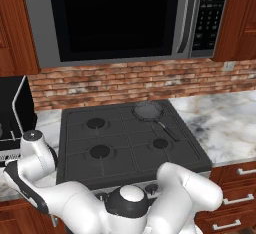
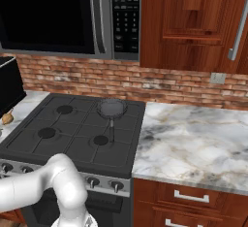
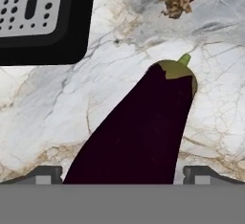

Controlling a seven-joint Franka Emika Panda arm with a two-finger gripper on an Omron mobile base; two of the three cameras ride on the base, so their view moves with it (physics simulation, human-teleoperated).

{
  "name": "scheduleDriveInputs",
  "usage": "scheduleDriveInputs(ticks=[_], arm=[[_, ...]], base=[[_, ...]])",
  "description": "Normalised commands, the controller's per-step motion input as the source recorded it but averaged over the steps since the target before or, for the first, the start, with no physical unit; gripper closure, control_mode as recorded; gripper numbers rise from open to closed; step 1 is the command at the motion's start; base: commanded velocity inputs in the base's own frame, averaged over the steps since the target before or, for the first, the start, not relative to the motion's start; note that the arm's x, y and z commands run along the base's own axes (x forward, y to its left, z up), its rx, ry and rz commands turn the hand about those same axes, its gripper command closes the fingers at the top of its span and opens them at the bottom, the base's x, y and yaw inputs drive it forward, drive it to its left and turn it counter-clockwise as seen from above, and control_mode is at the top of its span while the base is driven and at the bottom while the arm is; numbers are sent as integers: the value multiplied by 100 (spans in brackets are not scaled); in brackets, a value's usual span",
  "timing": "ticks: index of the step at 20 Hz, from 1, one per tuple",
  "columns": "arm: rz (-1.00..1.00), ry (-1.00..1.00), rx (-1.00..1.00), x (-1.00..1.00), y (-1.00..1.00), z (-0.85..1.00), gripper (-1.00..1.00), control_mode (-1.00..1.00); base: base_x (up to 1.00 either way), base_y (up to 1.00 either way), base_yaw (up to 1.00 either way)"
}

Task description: Put the onion and eggplant in the pan. Then turn on the rear right burner and set the heat to medium.

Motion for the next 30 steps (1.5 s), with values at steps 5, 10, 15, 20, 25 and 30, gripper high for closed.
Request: scheduleDriveInputs(ticks=[5,10,15,20,25,30], arm=[[0,2,0,6,2,-10,-100,-100],[0,0,0,0,0,0,-100,-100],[0,0,0,0,0,0,100,-100],[0,5,0,0,0,0,100,-100],[1,-2,3,-26,-2,4,100,-100],[-5,-13,10,-75,-37,26,100,-100]], base=[[0,0,0],[0,0,0],[0,0,0],[0,0,0],[0,0,0],[0,0,0]])
